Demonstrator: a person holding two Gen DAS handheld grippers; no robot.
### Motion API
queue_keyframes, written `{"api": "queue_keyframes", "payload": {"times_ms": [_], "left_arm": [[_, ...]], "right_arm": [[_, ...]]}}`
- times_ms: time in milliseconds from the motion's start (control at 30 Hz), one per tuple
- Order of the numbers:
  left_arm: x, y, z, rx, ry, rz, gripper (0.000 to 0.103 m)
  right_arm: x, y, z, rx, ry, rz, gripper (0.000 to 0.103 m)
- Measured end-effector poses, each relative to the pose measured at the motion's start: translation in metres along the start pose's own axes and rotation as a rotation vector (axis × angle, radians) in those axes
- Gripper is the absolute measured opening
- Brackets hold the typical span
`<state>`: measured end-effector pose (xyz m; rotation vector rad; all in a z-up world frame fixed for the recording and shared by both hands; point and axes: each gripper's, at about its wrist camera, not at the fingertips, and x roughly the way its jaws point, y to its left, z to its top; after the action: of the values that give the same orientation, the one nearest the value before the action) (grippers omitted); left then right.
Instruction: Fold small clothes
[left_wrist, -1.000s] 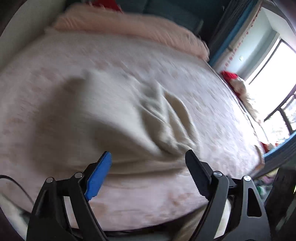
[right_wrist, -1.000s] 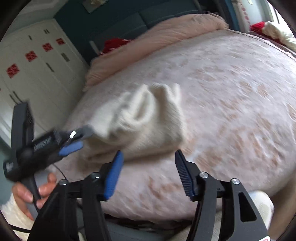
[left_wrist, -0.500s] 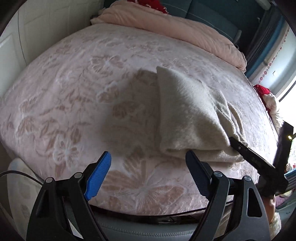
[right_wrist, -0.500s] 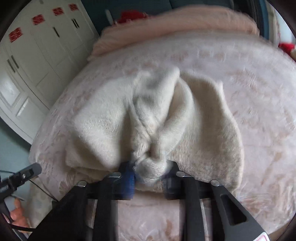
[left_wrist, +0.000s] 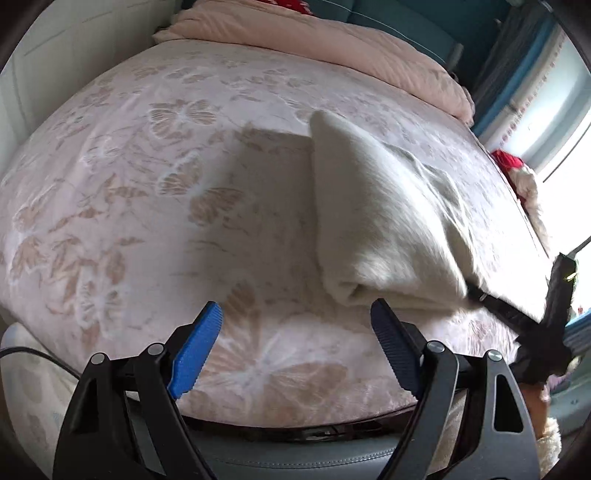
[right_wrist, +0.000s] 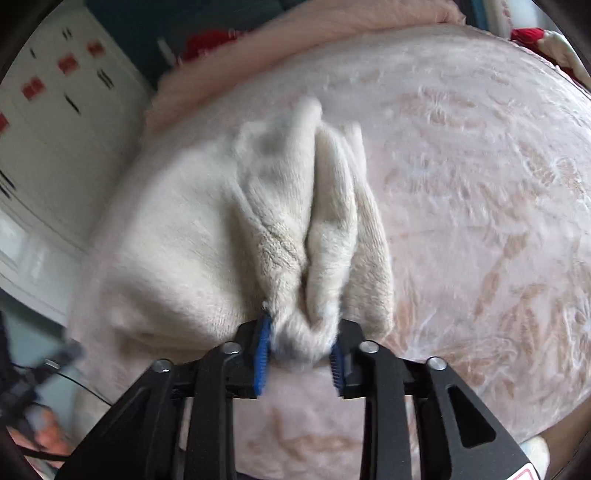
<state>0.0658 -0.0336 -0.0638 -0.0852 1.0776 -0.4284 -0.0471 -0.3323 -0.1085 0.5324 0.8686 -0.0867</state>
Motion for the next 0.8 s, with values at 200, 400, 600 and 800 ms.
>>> {"api": "queue_keyframes", "payload": {"times_ms": [200,400,600,800], "left_arm": [[0.031,-0.031,-0.004,0.167,0.026,0.051,0.084],[0.061,-0.045,0.009,0.221,0.026,0.052,0.039],[0.019,-0.026,0.045,0.046,-0.022,-0.107,0.010],[0.058,0.000,0.024,0.020,0.076,0.032,0.002]], "right_arm": [[-0.010,-0.009,0.013,0.063,-0.010,0.039,0.053],[0.018,-0.023,0.019,0.175,0.045,0.133,0.022],[-0.049,0.024,0.057,0.039,-0.168,0.202,0.019],[0.013,-0.018,0.026,0.015,0.013,-0.007,0.019]]}}
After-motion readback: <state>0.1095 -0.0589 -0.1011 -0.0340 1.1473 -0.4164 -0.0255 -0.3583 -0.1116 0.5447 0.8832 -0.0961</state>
